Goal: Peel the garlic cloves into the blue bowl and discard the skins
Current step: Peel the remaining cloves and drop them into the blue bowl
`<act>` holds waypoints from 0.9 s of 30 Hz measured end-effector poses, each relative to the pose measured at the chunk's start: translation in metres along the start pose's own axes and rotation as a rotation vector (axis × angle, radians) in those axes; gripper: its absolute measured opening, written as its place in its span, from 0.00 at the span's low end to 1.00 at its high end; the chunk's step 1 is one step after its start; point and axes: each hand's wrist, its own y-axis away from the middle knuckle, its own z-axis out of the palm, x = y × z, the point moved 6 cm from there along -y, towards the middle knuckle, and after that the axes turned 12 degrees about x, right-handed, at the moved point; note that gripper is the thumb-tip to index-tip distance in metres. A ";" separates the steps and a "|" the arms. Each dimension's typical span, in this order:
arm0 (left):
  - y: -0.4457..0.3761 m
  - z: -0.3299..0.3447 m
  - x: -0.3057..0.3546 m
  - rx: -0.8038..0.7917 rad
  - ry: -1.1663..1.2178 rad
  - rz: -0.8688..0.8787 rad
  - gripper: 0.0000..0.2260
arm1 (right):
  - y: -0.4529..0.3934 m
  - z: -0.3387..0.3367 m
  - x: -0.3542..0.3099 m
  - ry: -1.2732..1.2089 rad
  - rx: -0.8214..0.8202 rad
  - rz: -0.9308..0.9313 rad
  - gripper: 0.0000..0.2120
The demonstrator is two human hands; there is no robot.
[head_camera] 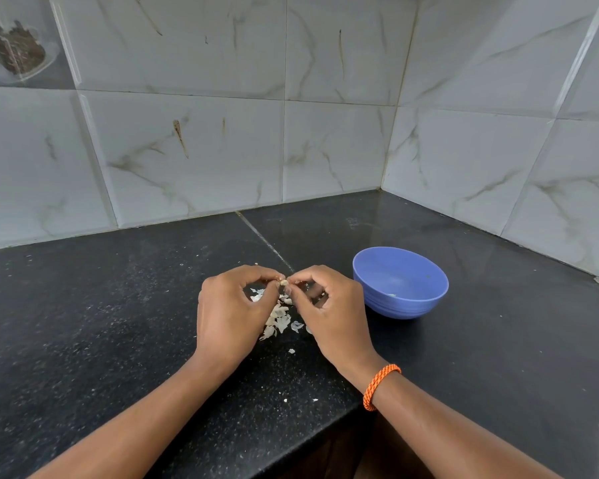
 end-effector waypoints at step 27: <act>0.002 0.001 0.008 0.014 -0.118 0.116 0.05 | 0.002 -0.001 -0.003 -0.056 0.016 -0.011 0.06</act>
